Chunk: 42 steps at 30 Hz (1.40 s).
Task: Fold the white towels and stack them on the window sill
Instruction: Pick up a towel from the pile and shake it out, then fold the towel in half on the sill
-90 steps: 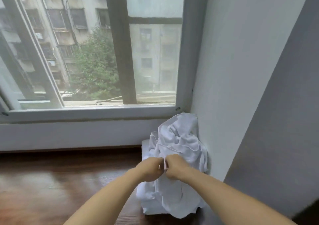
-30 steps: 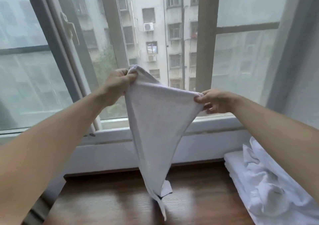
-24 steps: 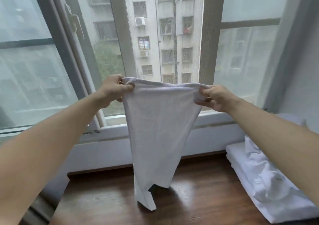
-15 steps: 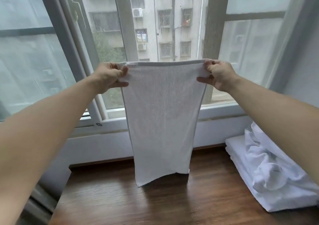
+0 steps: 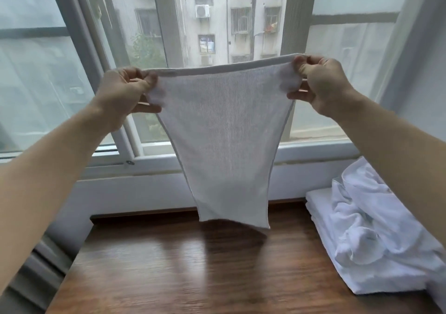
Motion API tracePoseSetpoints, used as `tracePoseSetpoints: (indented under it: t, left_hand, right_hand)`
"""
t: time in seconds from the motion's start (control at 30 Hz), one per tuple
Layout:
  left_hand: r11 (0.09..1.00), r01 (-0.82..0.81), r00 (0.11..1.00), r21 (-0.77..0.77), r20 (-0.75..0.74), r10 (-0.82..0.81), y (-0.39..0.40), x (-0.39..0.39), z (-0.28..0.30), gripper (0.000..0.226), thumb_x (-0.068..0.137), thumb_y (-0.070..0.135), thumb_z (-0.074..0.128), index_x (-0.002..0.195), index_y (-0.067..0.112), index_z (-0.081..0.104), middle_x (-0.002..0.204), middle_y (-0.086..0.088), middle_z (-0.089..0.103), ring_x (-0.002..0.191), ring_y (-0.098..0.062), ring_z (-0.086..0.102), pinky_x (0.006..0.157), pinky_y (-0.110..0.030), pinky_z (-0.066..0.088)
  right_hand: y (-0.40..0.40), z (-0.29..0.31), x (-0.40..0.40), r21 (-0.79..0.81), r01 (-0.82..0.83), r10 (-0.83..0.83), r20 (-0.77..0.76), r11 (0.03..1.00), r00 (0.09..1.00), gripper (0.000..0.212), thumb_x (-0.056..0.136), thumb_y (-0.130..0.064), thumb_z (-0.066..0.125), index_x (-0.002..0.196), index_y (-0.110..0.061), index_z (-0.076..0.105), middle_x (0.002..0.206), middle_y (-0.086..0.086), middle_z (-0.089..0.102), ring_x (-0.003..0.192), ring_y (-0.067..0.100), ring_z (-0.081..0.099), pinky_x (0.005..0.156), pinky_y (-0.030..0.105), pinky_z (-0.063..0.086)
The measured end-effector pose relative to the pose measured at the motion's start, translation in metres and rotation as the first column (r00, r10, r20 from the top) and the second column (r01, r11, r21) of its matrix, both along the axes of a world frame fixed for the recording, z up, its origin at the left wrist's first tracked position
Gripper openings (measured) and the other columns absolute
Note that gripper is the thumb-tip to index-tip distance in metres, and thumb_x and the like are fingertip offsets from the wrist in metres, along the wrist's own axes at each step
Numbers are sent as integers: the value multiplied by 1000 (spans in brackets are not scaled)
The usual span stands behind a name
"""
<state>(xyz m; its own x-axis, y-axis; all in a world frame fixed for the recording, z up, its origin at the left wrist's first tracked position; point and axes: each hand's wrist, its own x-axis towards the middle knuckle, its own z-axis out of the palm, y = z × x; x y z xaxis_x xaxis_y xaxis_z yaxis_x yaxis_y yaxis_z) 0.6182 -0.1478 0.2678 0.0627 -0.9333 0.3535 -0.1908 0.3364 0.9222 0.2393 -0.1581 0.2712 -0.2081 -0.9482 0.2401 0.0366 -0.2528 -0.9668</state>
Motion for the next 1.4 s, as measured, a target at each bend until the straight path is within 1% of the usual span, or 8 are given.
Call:
tracePoseSetpoints:
  t: [0.2, 0.33, 0.53, 0.77, 0.97, 1.07, 1.23, 1.4]
  left_hand:
    - [999, -26, 991, 35, 133, 21, 71, -1, -53, 39, 96, 26, 68, 106, -11, 62, 83, -15, 67, 61, -23, 67, 57, -33, 64]
    - [992, 38, 984, 117, 169, -58, 111, -9, -75, 32, 81, 43, 81, 84, 12, 74, 69, -6, 65, 53, -18, 60, 49, -28, 59]
    - [878, 122, 926, 463, 264, -268, 154, -11, -127, 39, 81, 48, 80, 91, 10, 77, 74, -17, 67, 55, -26, 57, 47, -30, 48]
    - [814, -63, 941, 578, 307, -145, 107, -24, -261, 16, 99, 21, 67, 89, 10, 74, 67, 3, 68, 56, -5, 59, 51, -21, 49]
    - [792, -204, 863, 575, 488, -133, 33, -28, -383, 18, 99, 27, 63, 83, 22, 71, 81, 3, 74, 78, -14, 68, 71, -36, 54]
    - [776, -248, 870, 580, 486, -85, -2, -34, -421, 21, 99, 25, 60, 82, 18, 69, 80, 0, 70, 76, -15, 63, 65, -32, 47]
    - [681, -316, 903, 661, 429, 2, -44, -34, -479, 21, 100, 31, 57, 87, 19, 68, 81, 0, 67, 79, -20, 62, 66, -33, 45]
    - [642, -448, 851, 622, 517, 93, -55, -45, -505, 17, 99, 26, 64, 87, 16, 71, 81, 3, 68, 74, -11, 59, 58, -24, 37]
  right_hand:
    - [60, -54, -18, 55, -111, 116, -94, 992, 989, 16, 105, -19, 62, 95, -11, 73, 78, 2, 71, 56, 19, 68, 42, 28, 51]
    - [90, -82, -32, 174, -217, 237, -107, 961, 966, 21, 97, -27, 68, 102, -8, 74, 80, 5, 73, 59, 21, 66, 43, 30, 54]
    - [117, -147, -57, 374, -398, 488, -187, 838, 852, 33, 90, -31, 70, 101, -1, 77, 78, 12, 71, 60, 21, 61, 45, 27, 51]
    - [81, -300, -33, 505, -264, 441, -271, 822, 856, 22, 104, -20, 65, 91, -10, 79, 75, -6, 71, 68, 6, 59, 64, 21, 45]
    - [33, -408, -5, 598, -23, 266, -321, 801, 909, 25, 104, -21, 59, 89, -11, 76, 84, 12, 74, 74, 15, 61, 64, 29, 46]
    - [5, -440, 7, 653, 70, 215, -346, 754, 913, 26, 105, -23, 58, 92, -9, 74, 90, 18, 73, 79, 22, 65, 68, 33, 48]
    - [-41, -475, 13, 728, 203, 153, -390, 655, 908, 22, 107, -27, 55, 97, -17, 71, 98, 6, 71, 93, 19, 65, 73, 33, 51]
    - [-62, -492, 20, 774, 232, 196, -415, 588, 888, 23, 105, -28, 57, 106, -14, 75, 105, 11, 74, 103, 31, 68, 93, 49, 57]
